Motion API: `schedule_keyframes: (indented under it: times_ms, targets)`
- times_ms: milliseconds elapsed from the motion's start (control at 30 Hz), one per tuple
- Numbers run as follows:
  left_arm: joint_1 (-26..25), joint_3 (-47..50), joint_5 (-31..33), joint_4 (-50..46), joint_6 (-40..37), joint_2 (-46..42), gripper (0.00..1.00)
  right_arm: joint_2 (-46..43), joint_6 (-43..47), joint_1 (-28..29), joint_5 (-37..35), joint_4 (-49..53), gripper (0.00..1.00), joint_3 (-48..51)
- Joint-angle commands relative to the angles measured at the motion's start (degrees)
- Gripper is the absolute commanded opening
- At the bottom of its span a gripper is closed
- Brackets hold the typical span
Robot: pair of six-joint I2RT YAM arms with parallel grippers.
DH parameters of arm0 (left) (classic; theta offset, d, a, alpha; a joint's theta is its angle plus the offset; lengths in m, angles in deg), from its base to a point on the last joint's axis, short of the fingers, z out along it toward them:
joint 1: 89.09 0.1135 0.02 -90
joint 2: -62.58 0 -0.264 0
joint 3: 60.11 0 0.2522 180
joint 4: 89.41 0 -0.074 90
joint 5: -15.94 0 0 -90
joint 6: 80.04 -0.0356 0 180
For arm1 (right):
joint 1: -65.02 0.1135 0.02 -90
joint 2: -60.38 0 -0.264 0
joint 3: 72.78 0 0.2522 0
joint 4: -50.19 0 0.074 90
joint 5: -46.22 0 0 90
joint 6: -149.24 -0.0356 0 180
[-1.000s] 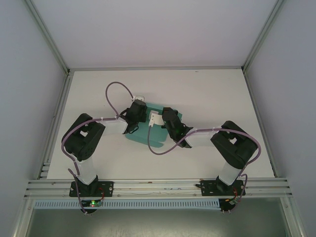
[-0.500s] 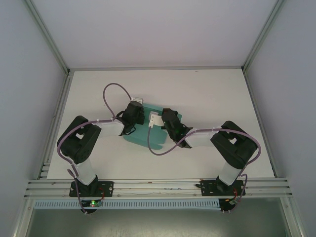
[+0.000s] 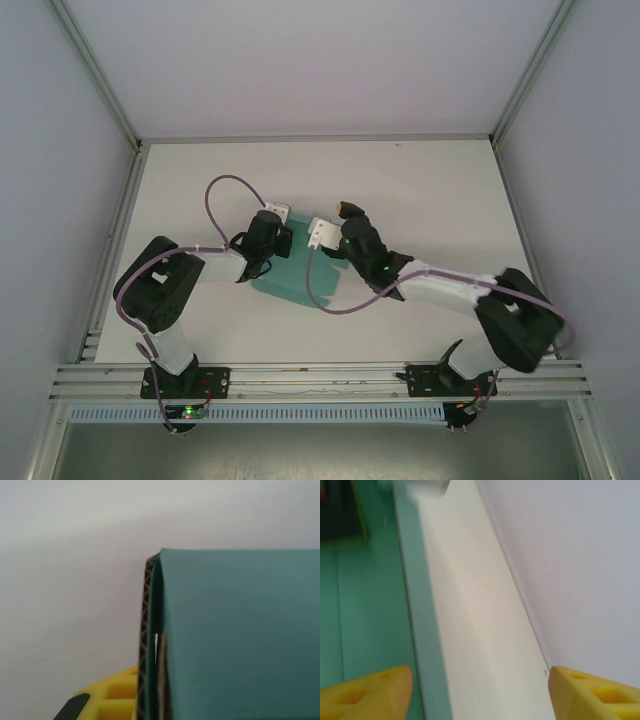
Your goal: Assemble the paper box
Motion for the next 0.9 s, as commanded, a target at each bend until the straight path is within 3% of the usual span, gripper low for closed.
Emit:
schedule_keyframes:
  times_ms: [0, 167, 300, 500, 767, 867]
  targets:
    - [0.5, 0.1, -4.2, 2.9, -1.5, 0.3, 0.00, -4.1, -15.5, -2.9, 15.1, 3.4, 0.81, -2.7]
    - [0.5, 1.7, -5.1, 7.2, -0.5, 1.2, 0.00, 1.8, -26.5, -6.0, 16.5, 10.0, 0.83, -12.5]
    - [0.5, 2.5, -5.9, 8.3, -1.1, 0.9, 0.00, 8.9, -27.3, -6.5, 14.1, 15.0, 0.81, -19.4]
    - [0.4, 3.6, -5.4, 9.8, -1.5, 0.7, 0.08, 17.1, -28.0, -6.9, 13.5, 18.0, 0.79, -25.0]
    - [0.5, 4.6, -6.4, 9.8, -1.7, -0.6, 0.26, 20.1, -28.1, -5.5, 14.9, 18.5, 0.77, -21.7]
    - [0.5, 4.5, -6.1, 9.2, -2.5, -1.0, 0.27, 20.5, -27.1, -4.7, 13.8, 18.3, 0.76, -20.0]
